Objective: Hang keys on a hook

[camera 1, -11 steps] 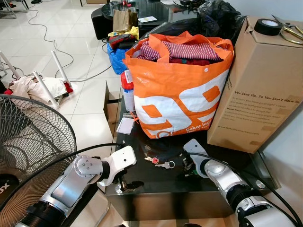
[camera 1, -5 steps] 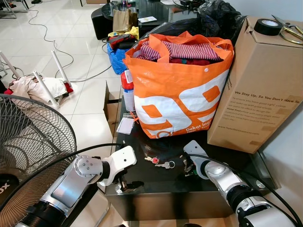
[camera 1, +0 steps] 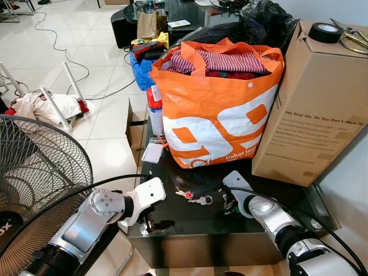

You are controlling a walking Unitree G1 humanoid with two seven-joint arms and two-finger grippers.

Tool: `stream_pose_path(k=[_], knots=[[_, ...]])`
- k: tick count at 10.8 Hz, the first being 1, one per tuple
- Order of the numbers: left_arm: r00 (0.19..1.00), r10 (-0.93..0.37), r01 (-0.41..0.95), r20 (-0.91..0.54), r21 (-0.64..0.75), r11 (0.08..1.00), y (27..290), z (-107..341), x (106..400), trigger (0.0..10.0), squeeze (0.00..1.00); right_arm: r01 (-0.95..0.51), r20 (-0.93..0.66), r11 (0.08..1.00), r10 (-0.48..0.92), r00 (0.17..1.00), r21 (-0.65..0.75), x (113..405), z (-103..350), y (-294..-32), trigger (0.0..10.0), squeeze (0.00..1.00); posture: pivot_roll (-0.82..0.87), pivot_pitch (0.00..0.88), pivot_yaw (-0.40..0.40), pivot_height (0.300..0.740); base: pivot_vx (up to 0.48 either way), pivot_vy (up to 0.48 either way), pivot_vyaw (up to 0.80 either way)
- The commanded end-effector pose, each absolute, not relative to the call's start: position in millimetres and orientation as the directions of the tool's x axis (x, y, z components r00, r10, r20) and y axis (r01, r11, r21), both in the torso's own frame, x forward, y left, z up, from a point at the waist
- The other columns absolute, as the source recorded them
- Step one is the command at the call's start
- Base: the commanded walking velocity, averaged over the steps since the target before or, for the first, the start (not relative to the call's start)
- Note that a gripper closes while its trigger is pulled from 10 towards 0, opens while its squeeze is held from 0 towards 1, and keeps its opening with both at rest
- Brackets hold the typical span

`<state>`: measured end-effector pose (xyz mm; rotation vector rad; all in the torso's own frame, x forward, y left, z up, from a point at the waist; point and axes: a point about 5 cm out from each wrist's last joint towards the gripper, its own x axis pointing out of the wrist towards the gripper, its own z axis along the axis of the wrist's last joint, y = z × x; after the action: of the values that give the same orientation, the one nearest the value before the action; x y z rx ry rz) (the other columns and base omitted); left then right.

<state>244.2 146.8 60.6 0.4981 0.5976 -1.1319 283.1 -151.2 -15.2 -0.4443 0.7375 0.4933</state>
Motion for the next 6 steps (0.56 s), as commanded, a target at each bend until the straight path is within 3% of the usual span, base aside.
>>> stream_pose_path(k=[1, 4, 6], knots=[[0.298, -0.68, 0.938, -0.67, 0.073, 0.339, 146.2, 60.8, 243.7, 10.0, 0.0, -0.574, -0.716, 0.788, 0.267, 0.644, -0.222, 287.6, -11.2, -150.4, 0.0, 0.0, -0.21, 0.0, 0.043, 0.74, 0.0, 0.0, 0.0], [0.311, -0.678, 0.937, -0.666, 0.093, 0.338, 146.6, 62.5, 248.4, 10.0, 0.0, -0.551, -0.602, 0.822, 0.37, 0.708, -0.143, 290.4, 18.6, -173.1, 0.0, 0.0, -0.22, 0.0, 0.056, 0.74, 0.0, 0.0, 0.0], [0.314, -0.676, 0.936, -0.666, 0.098, 0.339, 147.6, 63.2, 249.5, 10.0, 0.0, -0.553, -0.599, 0.821, 0.374, 0.708, -0.14, 291.7, 19.9, -170.8, 0.0, 0.0, -0.21, 0.0, 0.056, 0.74, 0.0, 0.0, 0.0]])
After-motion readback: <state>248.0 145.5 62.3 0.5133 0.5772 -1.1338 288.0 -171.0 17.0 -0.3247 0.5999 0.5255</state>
